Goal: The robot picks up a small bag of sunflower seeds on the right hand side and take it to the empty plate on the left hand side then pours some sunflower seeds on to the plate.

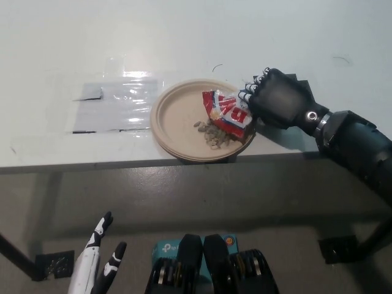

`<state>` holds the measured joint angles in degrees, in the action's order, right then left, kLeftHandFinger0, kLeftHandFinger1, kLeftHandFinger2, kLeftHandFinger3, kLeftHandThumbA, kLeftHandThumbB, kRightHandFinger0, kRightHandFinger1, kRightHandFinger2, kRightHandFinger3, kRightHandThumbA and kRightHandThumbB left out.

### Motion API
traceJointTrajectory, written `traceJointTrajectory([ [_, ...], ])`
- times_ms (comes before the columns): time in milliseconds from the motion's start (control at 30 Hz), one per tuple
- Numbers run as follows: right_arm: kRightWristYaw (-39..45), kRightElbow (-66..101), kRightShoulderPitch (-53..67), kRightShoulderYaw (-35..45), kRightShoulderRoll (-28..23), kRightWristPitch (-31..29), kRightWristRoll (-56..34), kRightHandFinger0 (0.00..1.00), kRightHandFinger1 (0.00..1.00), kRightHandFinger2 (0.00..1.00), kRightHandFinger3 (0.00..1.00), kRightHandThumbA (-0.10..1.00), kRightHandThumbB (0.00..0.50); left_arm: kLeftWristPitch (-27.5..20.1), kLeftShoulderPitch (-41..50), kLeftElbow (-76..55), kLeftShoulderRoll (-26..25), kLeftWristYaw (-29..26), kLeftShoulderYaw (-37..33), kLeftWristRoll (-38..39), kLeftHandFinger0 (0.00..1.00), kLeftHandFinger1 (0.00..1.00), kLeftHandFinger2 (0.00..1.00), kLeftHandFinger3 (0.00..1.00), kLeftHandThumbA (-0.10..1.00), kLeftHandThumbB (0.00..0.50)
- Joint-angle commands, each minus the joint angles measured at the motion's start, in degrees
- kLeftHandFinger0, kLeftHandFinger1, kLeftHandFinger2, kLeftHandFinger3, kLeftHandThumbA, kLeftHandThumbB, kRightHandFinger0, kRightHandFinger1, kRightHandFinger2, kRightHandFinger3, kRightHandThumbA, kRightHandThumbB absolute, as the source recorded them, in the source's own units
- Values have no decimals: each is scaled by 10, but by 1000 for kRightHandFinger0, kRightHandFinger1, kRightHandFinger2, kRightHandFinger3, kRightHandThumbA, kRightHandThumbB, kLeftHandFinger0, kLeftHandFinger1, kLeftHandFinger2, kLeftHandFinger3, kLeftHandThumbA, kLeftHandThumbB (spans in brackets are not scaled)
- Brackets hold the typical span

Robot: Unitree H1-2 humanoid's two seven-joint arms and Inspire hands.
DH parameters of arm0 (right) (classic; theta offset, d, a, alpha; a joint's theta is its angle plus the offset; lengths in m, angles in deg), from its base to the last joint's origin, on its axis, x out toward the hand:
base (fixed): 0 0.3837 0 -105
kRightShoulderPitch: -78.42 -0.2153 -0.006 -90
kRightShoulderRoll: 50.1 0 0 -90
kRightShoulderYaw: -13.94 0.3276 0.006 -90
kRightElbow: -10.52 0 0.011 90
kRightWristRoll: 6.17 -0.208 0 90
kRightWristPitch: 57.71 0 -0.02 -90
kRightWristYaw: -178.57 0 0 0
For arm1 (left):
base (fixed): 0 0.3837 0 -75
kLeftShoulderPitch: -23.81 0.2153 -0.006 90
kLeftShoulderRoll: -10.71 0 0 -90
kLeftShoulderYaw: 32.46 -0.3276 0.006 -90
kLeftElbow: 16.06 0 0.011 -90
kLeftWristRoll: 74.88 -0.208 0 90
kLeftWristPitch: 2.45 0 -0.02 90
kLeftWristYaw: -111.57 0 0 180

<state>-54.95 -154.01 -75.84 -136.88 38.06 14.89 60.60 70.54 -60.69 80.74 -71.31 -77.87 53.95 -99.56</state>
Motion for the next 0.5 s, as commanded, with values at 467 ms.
traceJointTrajectory([
  [467, -70, 3, -60, -14, -19, 80, 49, 0, 0, 25, 28, -100, 325, -11, 2, -16, -10, -1, -5, -7, 1000, 1000, 1000, 1000, 1000, 11],
])
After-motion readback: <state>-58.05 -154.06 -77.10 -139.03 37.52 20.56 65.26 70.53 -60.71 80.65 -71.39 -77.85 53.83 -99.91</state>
